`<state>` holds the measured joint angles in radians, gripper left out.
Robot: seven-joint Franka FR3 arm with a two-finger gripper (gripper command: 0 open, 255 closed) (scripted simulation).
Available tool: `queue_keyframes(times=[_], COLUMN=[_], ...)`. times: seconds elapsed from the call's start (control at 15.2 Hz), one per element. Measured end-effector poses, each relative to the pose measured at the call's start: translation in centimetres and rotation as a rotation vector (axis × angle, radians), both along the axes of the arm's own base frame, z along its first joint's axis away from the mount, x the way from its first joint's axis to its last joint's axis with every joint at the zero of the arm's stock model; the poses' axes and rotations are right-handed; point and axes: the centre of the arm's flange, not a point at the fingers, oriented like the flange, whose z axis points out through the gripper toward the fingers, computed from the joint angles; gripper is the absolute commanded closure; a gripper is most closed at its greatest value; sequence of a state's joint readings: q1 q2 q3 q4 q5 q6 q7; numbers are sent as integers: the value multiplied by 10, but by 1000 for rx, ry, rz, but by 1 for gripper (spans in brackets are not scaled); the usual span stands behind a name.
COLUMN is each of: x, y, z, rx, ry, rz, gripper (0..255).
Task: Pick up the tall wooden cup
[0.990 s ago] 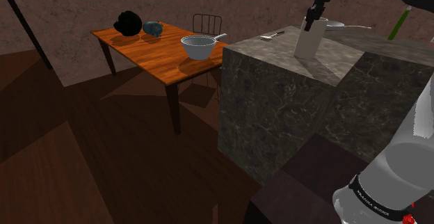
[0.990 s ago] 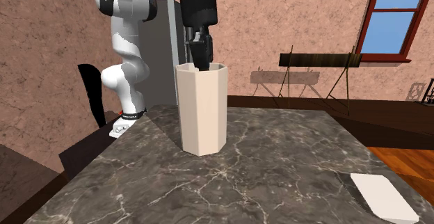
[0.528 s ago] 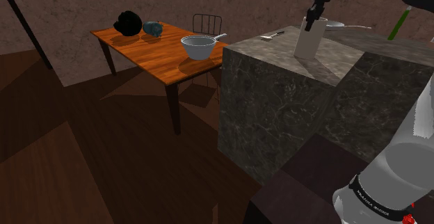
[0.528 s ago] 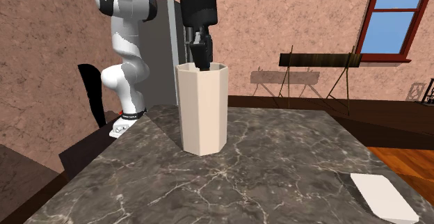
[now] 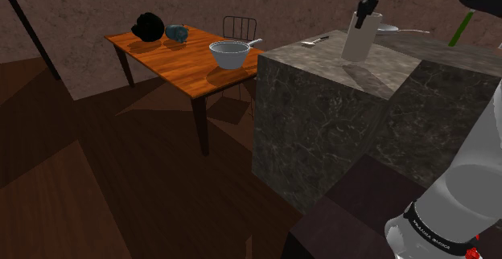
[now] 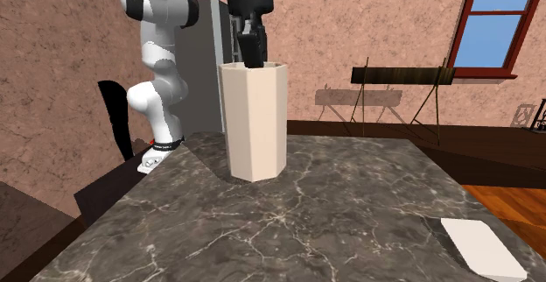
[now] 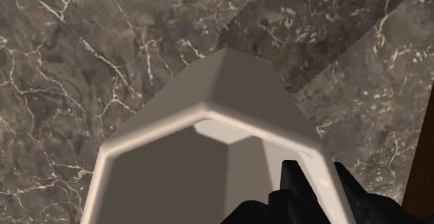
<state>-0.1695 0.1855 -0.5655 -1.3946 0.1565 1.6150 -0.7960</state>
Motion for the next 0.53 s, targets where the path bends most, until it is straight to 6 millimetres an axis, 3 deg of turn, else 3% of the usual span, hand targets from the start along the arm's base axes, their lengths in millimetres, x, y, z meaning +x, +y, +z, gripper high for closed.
queue_keyframes(times=[0.53], x=[0], y=[-1], z=[44], rx=[0], ry=[0], rz=[0], gripper=[255])
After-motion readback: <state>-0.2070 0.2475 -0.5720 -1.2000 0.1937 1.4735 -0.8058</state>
